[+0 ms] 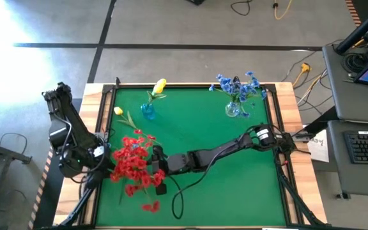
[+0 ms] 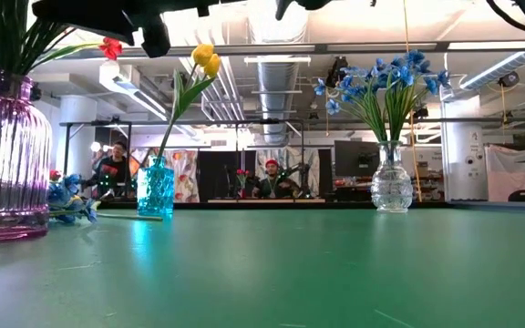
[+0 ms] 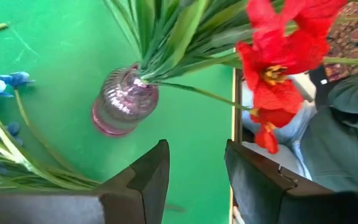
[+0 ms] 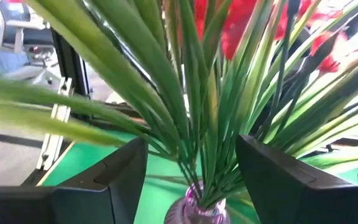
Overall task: Sort flowers into vase by color
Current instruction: Put the red flowers into the purple vase
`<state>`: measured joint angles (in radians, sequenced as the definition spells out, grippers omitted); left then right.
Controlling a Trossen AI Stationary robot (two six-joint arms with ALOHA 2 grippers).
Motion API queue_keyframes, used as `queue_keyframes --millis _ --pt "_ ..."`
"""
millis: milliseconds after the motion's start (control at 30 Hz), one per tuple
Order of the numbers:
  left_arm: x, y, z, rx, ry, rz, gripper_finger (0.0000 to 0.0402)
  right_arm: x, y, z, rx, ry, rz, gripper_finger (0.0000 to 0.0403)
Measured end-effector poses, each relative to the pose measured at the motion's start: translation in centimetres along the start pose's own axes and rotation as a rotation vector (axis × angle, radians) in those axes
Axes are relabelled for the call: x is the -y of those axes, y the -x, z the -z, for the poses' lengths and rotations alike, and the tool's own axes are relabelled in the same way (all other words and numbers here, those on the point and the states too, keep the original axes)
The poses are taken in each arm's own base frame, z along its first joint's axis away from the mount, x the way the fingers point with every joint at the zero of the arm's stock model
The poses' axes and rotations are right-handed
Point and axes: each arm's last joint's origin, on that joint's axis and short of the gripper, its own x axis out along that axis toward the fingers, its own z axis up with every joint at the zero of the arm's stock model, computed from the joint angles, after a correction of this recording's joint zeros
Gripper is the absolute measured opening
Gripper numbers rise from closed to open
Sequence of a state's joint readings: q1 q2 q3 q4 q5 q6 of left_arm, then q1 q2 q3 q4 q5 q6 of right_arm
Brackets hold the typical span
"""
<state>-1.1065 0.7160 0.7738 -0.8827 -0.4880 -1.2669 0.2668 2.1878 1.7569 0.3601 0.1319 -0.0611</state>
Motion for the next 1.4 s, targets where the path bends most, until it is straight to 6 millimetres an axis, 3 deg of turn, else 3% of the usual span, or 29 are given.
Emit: queue_keyframes --millis 267,467,667,1100,1400 --pt "0.1 -0.3 0.1 -0.006 -0.010 -0.019 0.0146 -0.4 0.2 -0.2 -0.014 -0.034 -0.008 0.0257" --pt "0.2 -0.5 0.2 -0.008 -0.016 -0.028 0.0146 -0.2 0.2 -0.8 0.042 -0.042 -0.004 0.0247" --pt "0.3 -0.7 0.3 -0.011 -0.020 -0.036 0.0146 0.0 0.2 -0.9 0.055 -0.049 0.002 0.0199" --pt "0.3 -0.7 0.3 -0.013 -0.024 -0.042 0.0146 0.2 0.1 -1.6 0.070 -0.062 0.006 0.0041" --pt "0.2 -0.7 0.3 -0.013 -0.025 -0.044 0.0146 0.4 0.1 -1.3 0.049 -0.061 0.008 0.0024"
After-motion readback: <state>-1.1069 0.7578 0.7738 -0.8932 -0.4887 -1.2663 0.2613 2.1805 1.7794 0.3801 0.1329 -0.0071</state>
